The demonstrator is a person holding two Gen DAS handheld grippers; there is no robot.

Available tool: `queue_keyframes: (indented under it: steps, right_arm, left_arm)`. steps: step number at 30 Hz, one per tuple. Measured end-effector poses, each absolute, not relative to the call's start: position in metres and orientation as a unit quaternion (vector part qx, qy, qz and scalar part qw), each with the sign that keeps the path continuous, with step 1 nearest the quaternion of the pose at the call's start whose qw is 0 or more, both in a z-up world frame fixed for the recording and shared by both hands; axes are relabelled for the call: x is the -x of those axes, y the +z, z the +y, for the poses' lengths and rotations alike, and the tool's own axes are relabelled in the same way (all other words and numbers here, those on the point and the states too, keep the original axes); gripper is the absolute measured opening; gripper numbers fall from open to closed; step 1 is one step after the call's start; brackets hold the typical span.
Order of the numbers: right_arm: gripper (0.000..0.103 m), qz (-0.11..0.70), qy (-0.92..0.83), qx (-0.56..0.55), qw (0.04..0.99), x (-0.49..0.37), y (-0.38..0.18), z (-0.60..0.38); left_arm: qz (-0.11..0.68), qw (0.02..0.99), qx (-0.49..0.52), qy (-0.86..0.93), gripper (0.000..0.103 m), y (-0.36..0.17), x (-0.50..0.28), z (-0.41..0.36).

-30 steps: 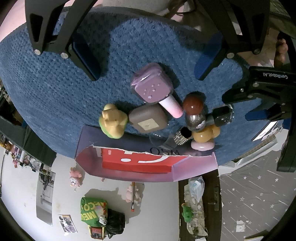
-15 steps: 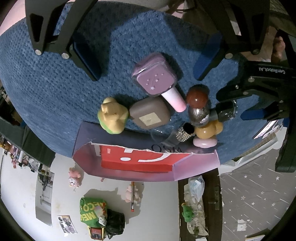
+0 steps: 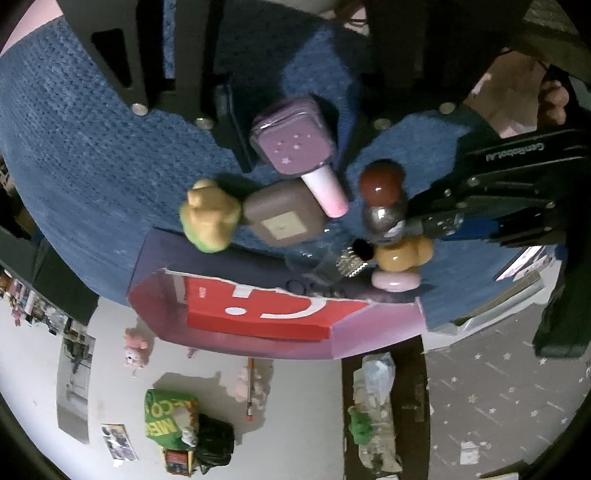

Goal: Organize rigid objects
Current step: 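Grasp the black star nail polish with the left tool while the right tool grasps the lilac polish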

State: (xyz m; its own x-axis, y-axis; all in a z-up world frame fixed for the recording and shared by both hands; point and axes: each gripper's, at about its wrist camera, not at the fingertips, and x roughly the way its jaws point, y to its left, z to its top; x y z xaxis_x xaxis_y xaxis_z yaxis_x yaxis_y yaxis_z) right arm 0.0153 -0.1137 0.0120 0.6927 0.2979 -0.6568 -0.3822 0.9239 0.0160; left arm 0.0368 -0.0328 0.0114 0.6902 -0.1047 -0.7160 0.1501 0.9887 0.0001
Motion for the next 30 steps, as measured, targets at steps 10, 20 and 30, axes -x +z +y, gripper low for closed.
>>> queue_keyframes:
  steps: [10, 20, 30]
  right_arm:
    - [0.045, 0.345, 0.194, 0.025, 0.918, -0.008, 0.023, -0.122]
    - [0.045, 0.326, 0.210, 0.011, 0.922, -0.001, 0.042, -0.122]
    - [0.045, 0.299, 0.216, 0.014, 0.929, -0.007, 0.064, -0.123]
  left_arm:
    - [0.378, 0.922, -0.019, -0.075, 0.041, 0.021, -0.025, -0.028]
    - [0.358, 0.931, -0.014, -0.073, 0.041, 0.035, -0.016, -0.022]
    - [0.336, 0.940, -0.013, -0.061, 0.041, 0.053, -0.019, -0.015]
